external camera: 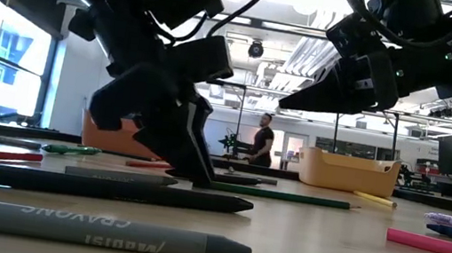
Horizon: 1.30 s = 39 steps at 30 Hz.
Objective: Sort crayons/erasers/pens/pencils in bins
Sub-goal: Put the green colored pencil into the white bin
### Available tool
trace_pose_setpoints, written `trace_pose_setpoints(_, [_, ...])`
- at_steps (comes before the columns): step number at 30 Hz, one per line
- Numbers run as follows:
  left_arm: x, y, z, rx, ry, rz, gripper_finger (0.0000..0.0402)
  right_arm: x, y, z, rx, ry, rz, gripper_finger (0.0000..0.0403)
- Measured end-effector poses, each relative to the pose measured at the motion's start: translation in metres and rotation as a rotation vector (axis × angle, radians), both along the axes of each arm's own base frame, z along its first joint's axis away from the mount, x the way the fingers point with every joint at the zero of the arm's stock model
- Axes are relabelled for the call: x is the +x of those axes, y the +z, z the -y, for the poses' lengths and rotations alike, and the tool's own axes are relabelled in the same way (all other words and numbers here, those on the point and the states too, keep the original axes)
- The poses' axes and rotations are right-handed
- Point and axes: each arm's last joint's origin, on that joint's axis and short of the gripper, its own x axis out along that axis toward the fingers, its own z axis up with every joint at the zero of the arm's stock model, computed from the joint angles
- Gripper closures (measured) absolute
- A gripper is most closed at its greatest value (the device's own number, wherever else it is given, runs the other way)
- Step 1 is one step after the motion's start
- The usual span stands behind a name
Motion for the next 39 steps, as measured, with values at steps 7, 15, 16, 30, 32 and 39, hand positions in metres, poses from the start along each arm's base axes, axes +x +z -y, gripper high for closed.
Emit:
trace_pose_setpoints(7, [-0.003, -0.001, -0.002, 0.004, -0.002, -0.044, 0.0317, 0.0, 0.0, 0.0, -0.001, 0.001, 0.005, 0.0403])
trace_pose_setpoints(15, [-0.005, -0.002, -0.002, 0.028, -0.071, -0.074, 0.0368, 0.0, 0.0, 0.0, -0.001, 0.001, 0.005, 0.0403])
trace_pose_setpoints(16, [-0.005, -0.003, -0.002, 0.031, -0.074, -0.076, 0.0374, 0.0, 0.0, 0.0, 0.001, 0.001, 0.005, 0.0403])
trace_pose_setpoints(30, [-0.006, -0.001, -0.003, 0.015, -0.051, -0.069, 0.04, -0.01, -0.015, -0.02, 0.172, -0.014, -0.177, 0.0389])
trace_pose_setpoints(32, [-0.006, -0.001, -0.003, 0.014, -0.049, -0.065, 0.04, -0.014, -0.018, -0.032, 0.199, 0.01, -0.215, 0.0368])
trace_pose_setpoints(39, [-0.004, -0.001, -0.003, 0.012, -0.044, -0.048, 0.0401, -0.028, -0.028, -0.058, 0.245, -0.057, -0.324, 0.0273])
